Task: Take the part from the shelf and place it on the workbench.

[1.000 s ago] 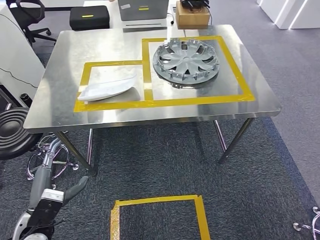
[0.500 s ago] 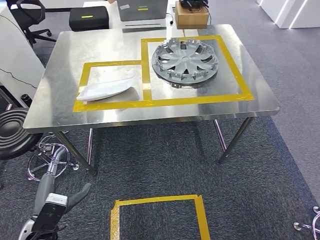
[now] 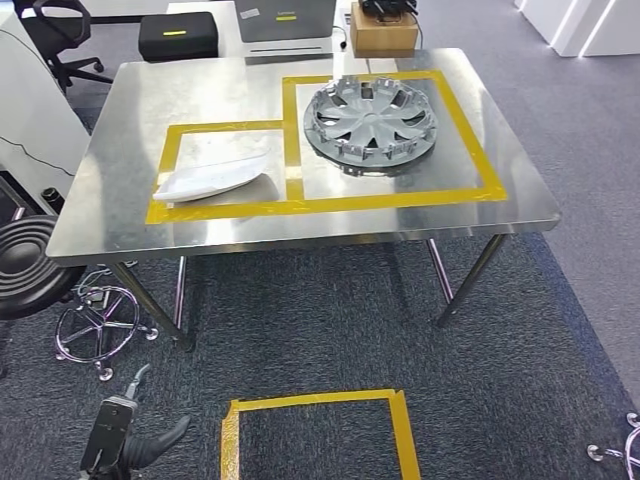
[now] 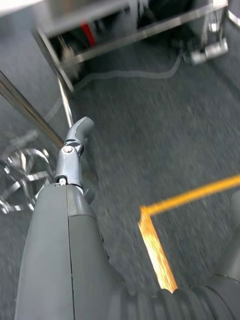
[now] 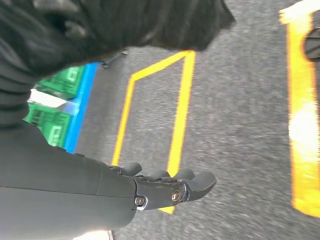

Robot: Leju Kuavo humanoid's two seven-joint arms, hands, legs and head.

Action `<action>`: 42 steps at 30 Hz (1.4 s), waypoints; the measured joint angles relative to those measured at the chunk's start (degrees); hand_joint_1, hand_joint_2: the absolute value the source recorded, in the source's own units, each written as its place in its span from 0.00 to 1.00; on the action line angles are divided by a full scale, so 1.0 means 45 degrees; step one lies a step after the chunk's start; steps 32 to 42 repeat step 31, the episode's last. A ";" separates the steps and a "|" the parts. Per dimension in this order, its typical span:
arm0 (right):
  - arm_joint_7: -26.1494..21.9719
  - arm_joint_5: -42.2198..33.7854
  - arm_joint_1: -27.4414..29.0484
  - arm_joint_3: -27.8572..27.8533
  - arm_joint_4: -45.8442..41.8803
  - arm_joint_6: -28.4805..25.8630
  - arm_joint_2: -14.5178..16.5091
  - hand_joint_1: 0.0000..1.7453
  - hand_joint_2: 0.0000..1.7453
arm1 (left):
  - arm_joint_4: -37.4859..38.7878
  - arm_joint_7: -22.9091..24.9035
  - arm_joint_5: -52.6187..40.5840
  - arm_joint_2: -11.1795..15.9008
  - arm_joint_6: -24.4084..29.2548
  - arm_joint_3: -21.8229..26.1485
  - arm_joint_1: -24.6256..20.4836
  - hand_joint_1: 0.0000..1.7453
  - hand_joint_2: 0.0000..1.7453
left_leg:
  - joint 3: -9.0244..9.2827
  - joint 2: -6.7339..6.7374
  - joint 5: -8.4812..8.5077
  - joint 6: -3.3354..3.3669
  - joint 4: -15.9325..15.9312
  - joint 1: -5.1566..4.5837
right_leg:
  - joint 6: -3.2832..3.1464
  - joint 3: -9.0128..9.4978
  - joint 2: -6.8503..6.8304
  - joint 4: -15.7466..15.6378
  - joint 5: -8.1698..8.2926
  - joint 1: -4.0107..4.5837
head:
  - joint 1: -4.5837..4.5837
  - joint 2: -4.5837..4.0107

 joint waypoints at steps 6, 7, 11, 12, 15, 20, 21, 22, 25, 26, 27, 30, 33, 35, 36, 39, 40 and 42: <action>0.0168 -0.1801 0.0024 0.1657 0.0228 -0.0585 -0.0118 0.00 1.00 | 0.1572 0.0247 0.0274 -0.0058 -0.0204 0.0154 -0.0190 0.00 1.00 | 0.0000 0.0000 0.0001 -0.0001 0.0000 0.0000 | 0.0000 0.0000 -0.0001 0.0000 0.0001 0.0000 | 0.0000 0.0000; 0.0197 -0.2123 0.0035 0.1964 0.0269 -0.0690 -0.0140 0.00 1.00 | 0.1824 0.0290 0.0318 -0.0063 -0.0243 0.0171 -0.0233 0.00 1.00 | 0.0000 0.0000 0.0001 -0.0001 0.0000 0.0000 | 0.0000 0.0000 -0.0001 0.0001 0.0001 0.0000 | -0.0002 0.0000; 0.0285 -0.3357 0.0073 0.3177 0.0431 -0.1089 -0.0225 0.00 1.00 | 0.2744 0.0460 0.0500 -0.0066 -0.0373 0.0187 -0.0404 0.00 1.00 | 0.0000 0.0000 0.0003 -0.0003 0.0000 0.0001 | 0.0000 -0.0001 -0.0001 0.0004 0.0001 0.0001 | 0.0000 0.0000; 0.0316 -0.3657 0.0081 0.3477 0.0472 -0.1186 -0.0244 0.00 1.00 | 0.2971 0.0495 0.0546 -0.0064 -0.0407 0.0188 -0.0449 0.00 1.00 | 0.0000 0.0000 0.0003 -0.0004 0.0000 0.0001 | 0.0000 -0.0002 -0.0001 0.0005 0.0001 0.0001 | -0.0003 0.0000; 0.0409 -0.4581 0.0109 0.4394 0.0601 -0.1478 -0.0305 0.00 1.00 | 0.3642 0.0641 0.0685 -0.0062 -0.0512 0.0191 -0.0579 0.00 1.00 | 0.0000 0.0000 0.0003 -0.0004 0.0000 0.0001 | -0.0001 -0.0004 0.0000 0.0007 0.0001 0.0001 | -0.0001 0.0000; 0.0536 -0.6130 0.0174 0.5943 0.0814 -0.1982 -0.0422 0.00 1.00 | 0.4768 0.0860 0.0913 -0.0062 -0.0686 0.0191 -0.0808 0.00 1.00 | 0.0000 0.0000 0.0004 -0.0006 0.0000 0.0000 | -0.0001 -0.0004 0.0000 0.0007 0.0001 0.0001 | -0.0001 0.0000; 0.0570 -0.6446 0.0193 0.6263 0.0856 -0.2084 -0.0446 0.00 1.00 | 0.4995 0.0904 0.0962 -0.0062 -0.0721 0.0191 -0.0850 0.00 1.00 | 0.0000 0.0000 0.0004 -0.0006 0.0000 0.0000 | -0.0001 -0.0004 0.0000 0.0008 0.0001 0.0001 | 0.0000 0.0000; 0.0600 -0.6756 0.0212 0.6578 0.0899 -0.2182 -0.0468 0.00 1.00 | 0.5220 0.0939 0.1003 -0.0062 -0.0754 0.0191 -0.0892 0.00 1.00 | 0.0000 0.0000 0.0004 -0.0006 0.0000 0.0000 | -0.0001 -0.0004 -0.0001 0.0008 0.0001 0.0001 | 0.0000 0.0000; 0.0678 -0.7672 0.0274 0.7511 0.1021 -0.2474 -0.0530 0.00 1.00 | 0.5889 0.1076 0.1138 -0.0057 -0.0855 0.0191 -0.1032 0.00 1.00 | 0.0000 0.0000 0.0005 -0.0008 0.0000 0.0000 | -0.0001 -0.0004 -0.0001 0.0008 0.0001 0.0001 | 0.0000 0.0000; 0.0702 -0.7978 0.0295 0.7826 0.1062 -0.2574 -0.0553 0.00 1.00 | 0.6106 0.1121 0.1177 -0.0055 -0.0889 0.0191 -0.1077 0.00 1.00 | 0.0000 0.0000 0.0005 -0.0008 0.0000 0.0001 | -0.0001 -0.0004 -0.0001 0.0008 0.0001 0.0001 | 0.0000 0.0000; 0.0726 -0.8286 0.0315 0.8147 0.1103 -0.2676 -0.0581 0.00 1.00 | 0.6334 0.1157 0.1220 -0.0052 -0.0924 0.0191 -0.1122 0.00 1.00 | 0.0000 0.0000 0.0006 -0.0008 0.0000 0.0001 | -0.0001 -0.0005 -0.0001 0.0009 0.0001 0.0001 | -0.0001 0.0000; 0.0809 -0.9161 0.0355 0.9062 0.1224 -0.2955 -0.0656 0.00 1.00 | 0.6973 0.1286 0.1360 -0.0045 -0.1020 0.0191 -0.1246 0.00 1.00 | 0.0000 0.0000 0.0006 -0.0010 0.0000 0.0001 | -0.0001 -0.0006 0.0000 0.0009 0.0001 0.0001 | -0.0001 0.0000; 0.0821 -0.9295 0.0360 0.9203 0.1243 -0.2995 -0.0665 0.00 1.00 | 0.7069 0.1313 0.1380 -0.0044 -0.1034 0.0191 -0.1264 0.00 1.00 | 0.0000 0.0000 0.0007 -0.0010 0.0000 0.0001 | -0.0001 -0.0006 0.0000 0.0009 0.0001 0.0001 | 0.0000 0.0000; 0.0821 -0.9295 0.0360 0.9203 0.1243 -0.2995 -0.0665 0.00 1.00 | 0.7069 0.1313 0.1380 -0.0044 -0.1034 0.0191 -0.1264 0.00 1.00 | 0.0000 0.0000 0.0007 -0.0010 0.0000 0.0001 | -0.0001 -0.0006 0.0000 0.0009 0.0001 0.0001 | 0.0000 0.0000; 0.0821 -0.9295 0.0360 0.9203 0.1243 -0.2995 -0.0665 0.00 1.00 | 0.7069 0.1313 0.1380 -0.0044 -0.1034 0.0191 -0.1264 0.00 1.00 | 0.0000 0.0000 0.0007 -0.0010 0.0000 0.0001 | -0.0001 -0.0006 0.0000 0.0009 0.0001 0.0001 | 0.0000 0.0000; 0.0821 -0.9295 0.0360 0.9203 0.1243 -0.2995 -0.0665 0.00 1.00 | 0.7069 0.1313 0.1380 -0.0044 -0.1034 0.0191 -0.1264 0.00 1.00 | 0.0000 0.0000 0.0007 -0.0010 0.0000 0.0001 | -0.0001 -0.0006 0.0000 0.0009 0.0001 0.0001 | 0.0000 0.0000; 0.0821 -0.9295 0.0360 0.9203 0.1243 -0.2995 -0.0665 0.00 1.00 | 0.7069 0.1313 0.1380 -0.0044 -0.1034 0.0191 -0.1264 0.00 1.00 | 0.0000 0.0000 0.0007 -0.0010 0.0000 0.0001 | -0.0001 -0.0006 0.0000 0.0009 0.0001 0.0001 | 0.0000 0.0000; 0.0821 -0.9295 0.0360 0.9203 0.1243 -0.2995 -0.0665 0.00 1.00 | 0.7069 0.1313 0.1380 -0.0044 -0.1034 0.0191 -0.1264 0.00 1.00 | 0.0000 0.0000 0.0007 -0.0010 0.0000 0.0001 | -0.0001 -0.0006 0.0000 0.0009 0.0001 0.0001 | 0.0000 0.0000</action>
